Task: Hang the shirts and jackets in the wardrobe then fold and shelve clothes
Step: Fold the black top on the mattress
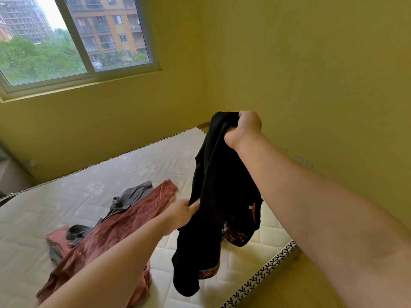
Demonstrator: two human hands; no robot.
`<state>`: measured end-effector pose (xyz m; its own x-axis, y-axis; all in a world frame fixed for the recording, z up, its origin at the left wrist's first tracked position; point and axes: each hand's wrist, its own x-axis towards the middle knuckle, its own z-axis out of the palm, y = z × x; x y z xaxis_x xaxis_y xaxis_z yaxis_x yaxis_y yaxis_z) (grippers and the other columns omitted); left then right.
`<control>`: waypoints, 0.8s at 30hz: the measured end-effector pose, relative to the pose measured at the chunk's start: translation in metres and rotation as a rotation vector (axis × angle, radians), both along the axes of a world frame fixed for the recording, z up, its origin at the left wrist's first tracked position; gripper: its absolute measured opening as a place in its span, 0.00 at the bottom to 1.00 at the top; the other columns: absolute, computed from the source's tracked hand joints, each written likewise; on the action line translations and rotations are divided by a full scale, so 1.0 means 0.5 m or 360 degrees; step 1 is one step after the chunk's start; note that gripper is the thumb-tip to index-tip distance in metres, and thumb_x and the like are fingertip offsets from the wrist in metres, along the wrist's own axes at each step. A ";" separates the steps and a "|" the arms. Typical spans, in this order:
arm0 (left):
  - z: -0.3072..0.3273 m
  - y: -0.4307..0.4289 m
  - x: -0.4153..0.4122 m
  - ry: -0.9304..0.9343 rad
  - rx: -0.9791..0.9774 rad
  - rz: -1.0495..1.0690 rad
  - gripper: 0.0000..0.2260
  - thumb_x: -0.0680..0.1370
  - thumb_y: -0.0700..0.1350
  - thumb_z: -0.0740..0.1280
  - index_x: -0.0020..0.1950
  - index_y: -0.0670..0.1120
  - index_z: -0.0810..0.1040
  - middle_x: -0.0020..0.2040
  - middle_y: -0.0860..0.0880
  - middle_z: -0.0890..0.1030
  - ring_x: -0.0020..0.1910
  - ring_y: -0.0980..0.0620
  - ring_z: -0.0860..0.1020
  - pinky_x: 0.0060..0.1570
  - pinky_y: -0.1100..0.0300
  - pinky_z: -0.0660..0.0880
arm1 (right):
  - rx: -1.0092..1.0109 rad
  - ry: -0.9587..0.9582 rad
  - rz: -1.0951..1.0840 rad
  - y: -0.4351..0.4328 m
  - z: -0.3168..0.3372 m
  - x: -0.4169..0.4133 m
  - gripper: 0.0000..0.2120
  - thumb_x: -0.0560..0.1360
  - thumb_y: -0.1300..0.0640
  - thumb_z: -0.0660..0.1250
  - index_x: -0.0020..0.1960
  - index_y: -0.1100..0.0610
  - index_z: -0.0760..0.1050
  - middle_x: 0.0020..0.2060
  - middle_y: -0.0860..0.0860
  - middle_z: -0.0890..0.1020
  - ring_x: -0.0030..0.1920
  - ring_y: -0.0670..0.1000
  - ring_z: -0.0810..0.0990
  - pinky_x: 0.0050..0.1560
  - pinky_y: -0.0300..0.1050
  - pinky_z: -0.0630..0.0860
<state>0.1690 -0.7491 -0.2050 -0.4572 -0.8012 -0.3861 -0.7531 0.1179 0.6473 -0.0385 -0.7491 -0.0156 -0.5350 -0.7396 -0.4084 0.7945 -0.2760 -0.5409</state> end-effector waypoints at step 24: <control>0.287 -0.098 -0.052 0.2039 0.0851 0.1017 0.06 0.76 0.27 0.62 0.51 0.31 0.75 0.44 0.39 0.79 0.33 0.44 0.84 0.37 0.55 0.82 | 0.0603 0.1577 0.1833 0.145 -0.300 0.043 0.33 0.67 0.50 0.80 0.69 0.47 0.71 0.57 0.48 0.82 0.56 0.50 0.81 0.50 0.45 0.79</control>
<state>0.1428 -0.7981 -0.0614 -0.3410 -0.8871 -0.3111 0.4964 -0.4510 0.7417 -0.0171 -0.6766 -0.1657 0.0668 -0.8636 -0.4997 -0.2268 0.4745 -0.8505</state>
